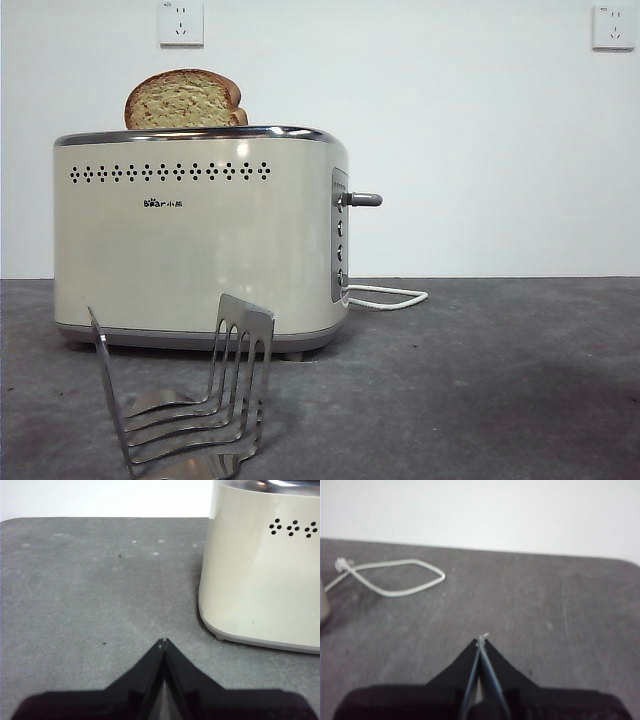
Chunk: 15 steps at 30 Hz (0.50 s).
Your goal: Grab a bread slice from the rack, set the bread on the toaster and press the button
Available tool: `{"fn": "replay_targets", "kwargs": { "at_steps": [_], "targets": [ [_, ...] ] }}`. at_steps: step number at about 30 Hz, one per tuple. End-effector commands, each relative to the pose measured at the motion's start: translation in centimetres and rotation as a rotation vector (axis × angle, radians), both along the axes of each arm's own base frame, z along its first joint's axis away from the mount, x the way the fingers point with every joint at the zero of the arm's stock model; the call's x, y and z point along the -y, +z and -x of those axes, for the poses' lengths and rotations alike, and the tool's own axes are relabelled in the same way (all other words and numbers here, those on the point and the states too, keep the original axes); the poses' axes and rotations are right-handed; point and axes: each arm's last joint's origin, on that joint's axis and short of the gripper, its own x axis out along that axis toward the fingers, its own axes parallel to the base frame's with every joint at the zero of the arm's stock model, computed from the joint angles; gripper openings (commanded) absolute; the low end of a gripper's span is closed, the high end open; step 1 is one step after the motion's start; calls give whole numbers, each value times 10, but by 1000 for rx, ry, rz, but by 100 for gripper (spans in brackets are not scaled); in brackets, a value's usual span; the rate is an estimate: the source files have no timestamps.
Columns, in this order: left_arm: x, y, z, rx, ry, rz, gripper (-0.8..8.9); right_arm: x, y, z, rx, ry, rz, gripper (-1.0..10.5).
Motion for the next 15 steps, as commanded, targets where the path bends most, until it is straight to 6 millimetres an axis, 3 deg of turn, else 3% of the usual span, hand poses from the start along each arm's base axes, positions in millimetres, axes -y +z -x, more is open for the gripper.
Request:
{"fn": "replay_targets", "kwargs": {
  "at_steps": [1,15],
  "targets": [
    [0,-4,0,-11,1,7,-4,0,-13,0,-56,1,3,1],
    [0,-4,0,-12,1,7,-4,1,-14,0,-63,-45,2,1]
  ]
}}
